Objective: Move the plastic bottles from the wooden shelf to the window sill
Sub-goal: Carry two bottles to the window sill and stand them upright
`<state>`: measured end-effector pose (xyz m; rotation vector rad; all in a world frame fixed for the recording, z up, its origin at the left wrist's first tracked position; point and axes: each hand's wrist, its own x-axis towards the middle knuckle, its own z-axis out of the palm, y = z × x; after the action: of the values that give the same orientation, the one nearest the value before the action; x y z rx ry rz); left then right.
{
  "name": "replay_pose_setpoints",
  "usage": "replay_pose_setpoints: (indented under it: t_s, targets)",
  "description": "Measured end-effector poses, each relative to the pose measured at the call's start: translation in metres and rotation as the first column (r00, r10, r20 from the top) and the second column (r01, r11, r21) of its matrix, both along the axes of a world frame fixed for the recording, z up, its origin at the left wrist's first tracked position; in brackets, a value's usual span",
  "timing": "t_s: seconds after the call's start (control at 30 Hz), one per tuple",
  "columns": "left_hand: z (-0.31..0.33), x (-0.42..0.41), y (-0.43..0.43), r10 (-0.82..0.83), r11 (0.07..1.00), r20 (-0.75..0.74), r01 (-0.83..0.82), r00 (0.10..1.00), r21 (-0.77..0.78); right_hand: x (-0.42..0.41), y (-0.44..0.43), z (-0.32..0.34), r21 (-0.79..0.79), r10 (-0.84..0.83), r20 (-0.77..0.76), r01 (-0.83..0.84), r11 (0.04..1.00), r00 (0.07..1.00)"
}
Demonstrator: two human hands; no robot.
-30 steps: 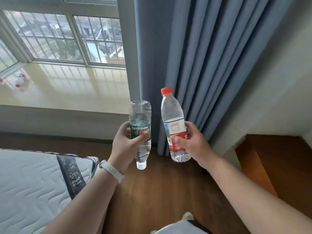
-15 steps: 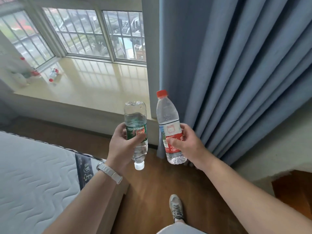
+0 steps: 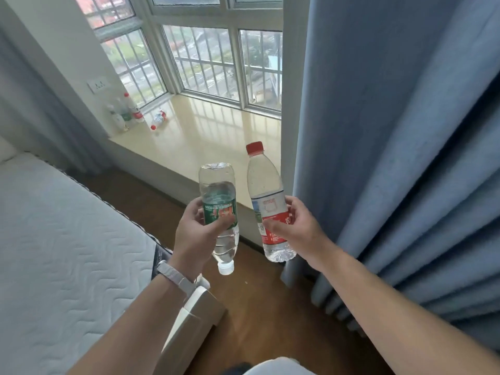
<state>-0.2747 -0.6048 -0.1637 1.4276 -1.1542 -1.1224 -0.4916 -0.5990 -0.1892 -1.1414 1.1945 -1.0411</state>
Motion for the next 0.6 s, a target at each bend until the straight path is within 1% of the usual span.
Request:
replay_pose_setpoints:
  t_s: [0.17, 0.3, 0.4, 0.5, 0.6]
  targets:
    - [0.003, 0.021, -0.019, 0.123, 0.992, 0.006, -0.123, 0.992, 0.001, 0.015, -0.040, 0.004, -0.002, 0.129, 0.022, -0.129, 0.992, 0.991]
    - [0.001, 0.038, -0.036, 0.200, 0.980, 0.032, -0.200, 0.979, -0.017, 0.027, -0.074, 0.002, 0.013, 0.185, 0.043, -0.186, 0.982, 0.982]
    - [-0.006, 0.053, -0.055, 0.245, 0.970, 0.030, -0.244, 0.969, -0.016, 0.037, -0.101, -0.002, 0.010, 0.201, 0.030, -0.201, 0.979, 0.979]
    - [-0.016, 0.068, -0.082, 0.268, 0.963, 0.019, -0.268, 0.963, 0.002, 0.047, -0.138, 0.000, 0.012, 0.171, 0.011, -0.171, 0.985, 0.985]
    - [-0.026, 0.084, -0.116, 0.282, 0.959, -0.007, -0.282, 0.959, 0.004, 0.061, -0.179, 0.004, 0.004, 0.167, -0.040, -0.167, 0.986, 0.985]
